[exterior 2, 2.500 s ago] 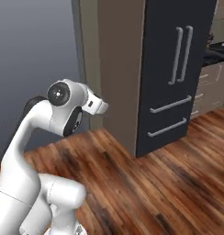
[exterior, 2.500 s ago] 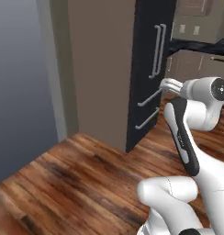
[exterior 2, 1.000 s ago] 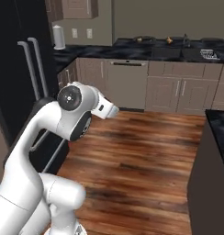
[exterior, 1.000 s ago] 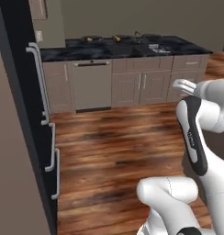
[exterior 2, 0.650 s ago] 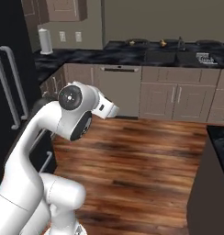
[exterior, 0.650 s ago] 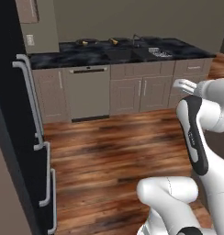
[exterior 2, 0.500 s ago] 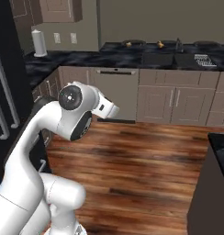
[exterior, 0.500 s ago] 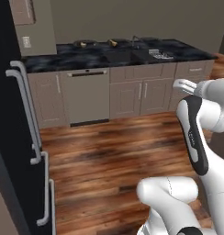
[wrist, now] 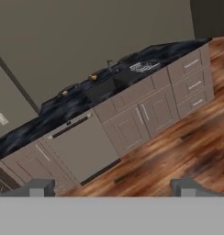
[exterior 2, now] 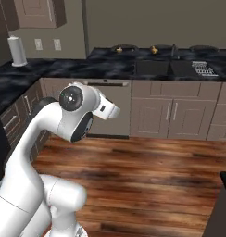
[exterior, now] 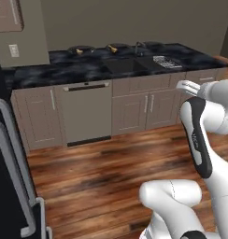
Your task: Pick up the metallic utensils from the counter and place them in the open drawer. Make sure not to pick up any wooden utensils.
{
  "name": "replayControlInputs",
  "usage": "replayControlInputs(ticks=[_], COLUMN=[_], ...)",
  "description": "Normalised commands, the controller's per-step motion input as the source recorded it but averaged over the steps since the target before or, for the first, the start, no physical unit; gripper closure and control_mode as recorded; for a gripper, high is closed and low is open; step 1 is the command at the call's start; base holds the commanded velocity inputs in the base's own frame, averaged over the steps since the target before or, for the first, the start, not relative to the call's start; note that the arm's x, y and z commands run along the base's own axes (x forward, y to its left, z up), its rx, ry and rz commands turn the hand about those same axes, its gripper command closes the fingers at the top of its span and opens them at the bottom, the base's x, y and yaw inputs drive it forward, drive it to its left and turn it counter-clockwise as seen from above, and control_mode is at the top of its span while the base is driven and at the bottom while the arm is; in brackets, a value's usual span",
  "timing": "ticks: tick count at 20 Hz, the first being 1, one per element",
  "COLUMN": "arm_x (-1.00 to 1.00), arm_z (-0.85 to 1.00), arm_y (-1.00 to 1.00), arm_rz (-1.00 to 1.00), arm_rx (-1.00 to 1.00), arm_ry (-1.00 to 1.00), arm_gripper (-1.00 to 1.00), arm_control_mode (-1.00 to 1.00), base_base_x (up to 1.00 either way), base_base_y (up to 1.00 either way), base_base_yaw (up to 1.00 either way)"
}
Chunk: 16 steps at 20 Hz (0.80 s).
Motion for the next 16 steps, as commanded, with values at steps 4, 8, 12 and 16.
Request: replayControlInputs(ticks=[4,8,12,16], arm_x=[0.00,0.00,0.00,0.00], arm_z=[0.00,0.00,0.00,0.00], arm_y=[0.00,0.00,0.00,0.00], arm_rz=[0.00,0.00,0.00,0.00], arm_rx=[0.00,0.00,0.00,0.00], arm_ry=[0.00,0.00,0.00,0.00], arm_gripper=[-1.00,-1.00,-1.00,-1.00], arm_control_mode=[1.00,1.00,1.00,1.00], base_base_x=[1.00,1.00,1.00,1.00], base_base_y=[0.00,0.00,0.00,0.00], base_base_yaw=[-0.11,-0.10,-0.09,-0.03])
